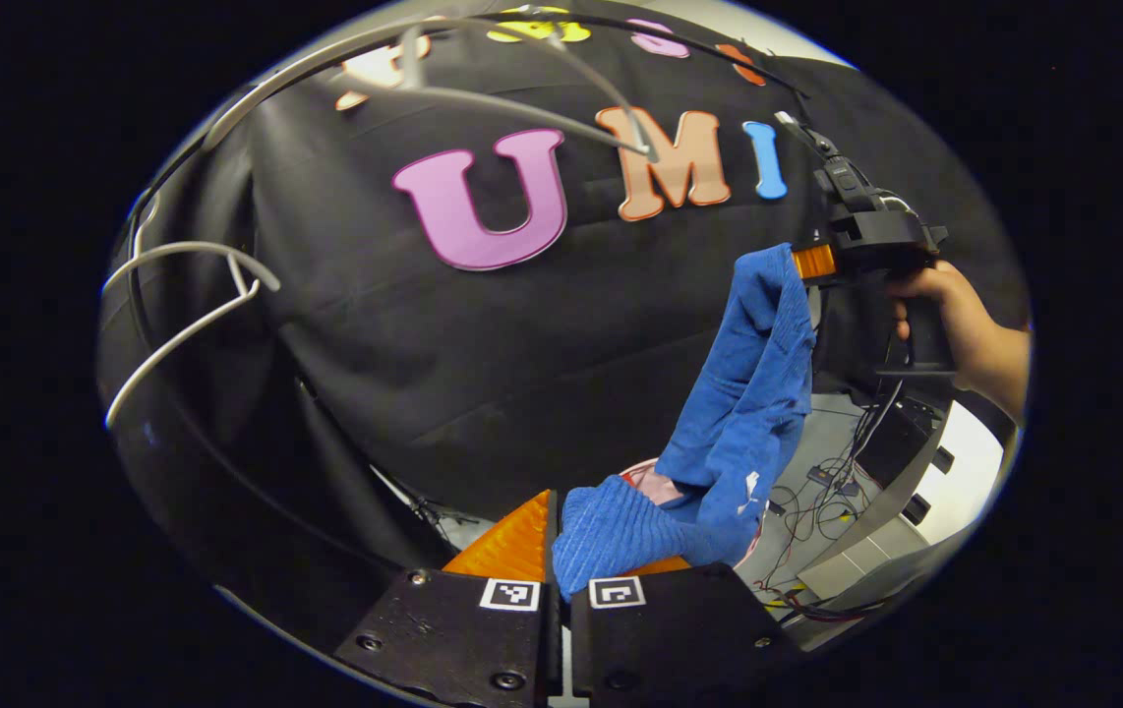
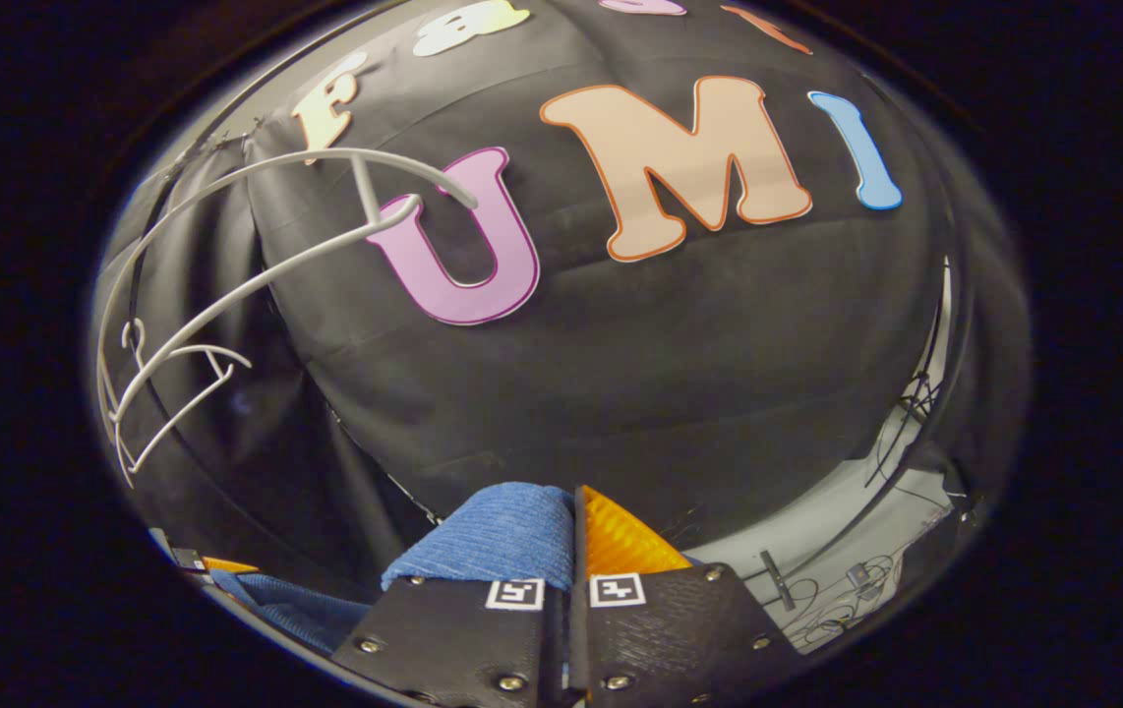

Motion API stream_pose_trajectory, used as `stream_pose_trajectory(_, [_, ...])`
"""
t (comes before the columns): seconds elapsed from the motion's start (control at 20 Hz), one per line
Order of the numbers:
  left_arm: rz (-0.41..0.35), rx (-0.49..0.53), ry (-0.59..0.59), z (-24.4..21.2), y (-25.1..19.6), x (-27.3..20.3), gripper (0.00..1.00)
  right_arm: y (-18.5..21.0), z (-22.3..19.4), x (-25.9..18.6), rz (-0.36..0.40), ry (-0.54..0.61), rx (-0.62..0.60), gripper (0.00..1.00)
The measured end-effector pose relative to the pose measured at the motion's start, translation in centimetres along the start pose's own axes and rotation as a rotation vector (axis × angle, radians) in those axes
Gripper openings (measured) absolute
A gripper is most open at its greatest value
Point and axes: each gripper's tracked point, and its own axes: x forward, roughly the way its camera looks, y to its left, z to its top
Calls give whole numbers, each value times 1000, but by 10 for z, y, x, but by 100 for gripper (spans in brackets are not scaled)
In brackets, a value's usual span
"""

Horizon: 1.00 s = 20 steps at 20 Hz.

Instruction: Grasp the clothes on the hanger with both hands and then place them into the laundry hamper below.

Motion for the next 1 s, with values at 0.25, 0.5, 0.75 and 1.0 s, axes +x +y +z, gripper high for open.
stream_pose_trajectory(0.25, [-11, 39, -132, 61, -27, 5, 5, 4, 1, -45, -1, -18, -76, 7])
stream_pose_trajectory(0.5, [14, -40, -200, 106, -38, 5, 5, 16, 22, -77, -4, -80, -134, 3])
stream_pose_trajectory(0.75, [26, -120, -246, 141, -46, 9, 6, 38, 46, -96, 21, -139, -113, 6])
stream_pose_trajectory(1.0, [30, -150, -308, 176, -51, 5, 6, 58, 67, -105, 40, -177, -48, 3])
